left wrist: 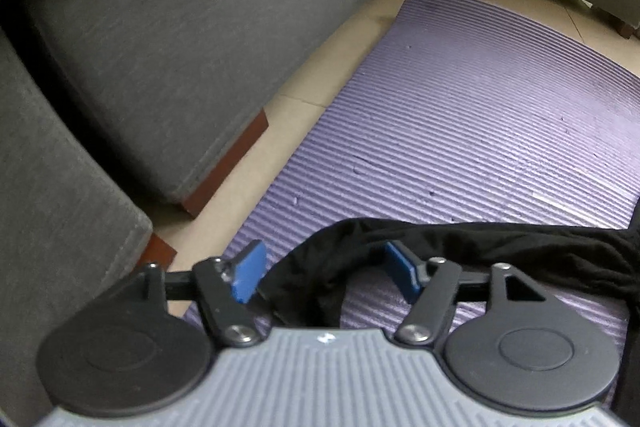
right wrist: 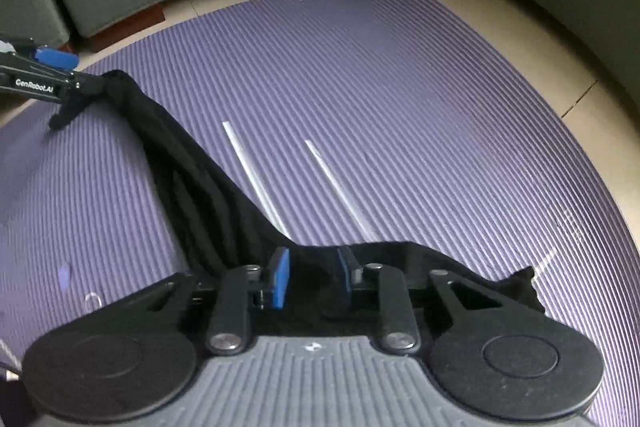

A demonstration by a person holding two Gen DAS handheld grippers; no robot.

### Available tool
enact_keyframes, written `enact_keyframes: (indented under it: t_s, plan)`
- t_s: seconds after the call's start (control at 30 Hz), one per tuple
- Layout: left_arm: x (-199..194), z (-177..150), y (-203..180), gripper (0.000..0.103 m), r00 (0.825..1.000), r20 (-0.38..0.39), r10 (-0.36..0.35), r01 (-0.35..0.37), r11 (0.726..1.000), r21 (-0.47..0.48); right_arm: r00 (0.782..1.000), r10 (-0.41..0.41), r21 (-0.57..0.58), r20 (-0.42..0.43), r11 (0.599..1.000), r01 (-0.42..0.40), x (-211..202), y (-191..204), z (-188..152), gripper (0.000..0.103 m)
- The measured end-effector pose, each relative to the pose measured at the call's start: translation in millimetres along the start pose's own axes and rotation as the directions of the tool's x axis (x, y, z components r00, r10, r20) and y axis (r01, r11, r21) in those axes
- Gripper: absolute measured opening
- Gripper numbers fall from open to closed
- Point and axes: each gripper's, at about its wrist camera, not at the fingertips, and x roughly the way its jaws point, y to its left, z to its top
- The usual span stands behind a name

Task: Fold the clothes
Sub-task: 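Fold the held shirt edge toward the right gripper with the left gripper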

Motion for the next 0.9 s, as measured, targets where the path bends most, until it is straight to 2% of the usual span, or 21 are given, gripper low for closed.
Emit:
enact_keyframes:
  t_s: [0.13,0.33,0.43,0.47,0.5,0.6,0.73,0.83,0.9]
  plan:
    - [3,1,-4,0.075,1.0,0.001,0.009,-0.009,1.0,0.023,0.998,0.053,-0.054,0.018,0.997,-0.052,7,8,7,0.026]
    - [9,1,4,0.075,0.997,-0.03,0.072,-0.071,0.997,0.04,0.995,0.095,-0.077,0.016,0.993,-0.093,29,24,28,0.026]
    - [10,3,10,0.075,0.997,-0.035,0.072,-0.072,0.997,0.022,0.988,0.152,-0.098,-0.022,0.983,-0.153,38,33,34,0.014]
    - [10,3,12,0.075,0.997,-0.038,0.072,-0.072,0.997,0.019,0.987,0.158,-0.103,-0.022,0.982,-0.16,38,35,35,0.004]
    - [10,3,13,0.075,0.996,-0.04,0.076,-0.075,0.997,0.02,0.987,0.161,-0.106,-0.019,0.981,-0.162,38,37,36,0.003]
    - [13,3,16,0.075,0.995,-0.05,0.091,-0.091,0.996,0.015,0.996,0.087,-0.065,0.033,0.994,-0.084,34,33,40,0.001]
    - [13,3,21,0.077,0.994,-0.056,0.094,-0.094,0.996,-0.005,0.997,-0.025,0.036,0.079,0.999,0.022,29,19,38,0.002]
    - [12,1,22,0.077,0.993,-0.06,0.105,-0.105,0.994,0.007,0.996,-0.064,0.055,0.064,0.997,0.061,30,18,36,0.014]
    - [11,-1,24,0.077,0.992,-0.066,0.107,-0.107,0.994,0.015,0.992,-0.076,0.022,0.1,0.997,0.074,24,27,34,0.022]
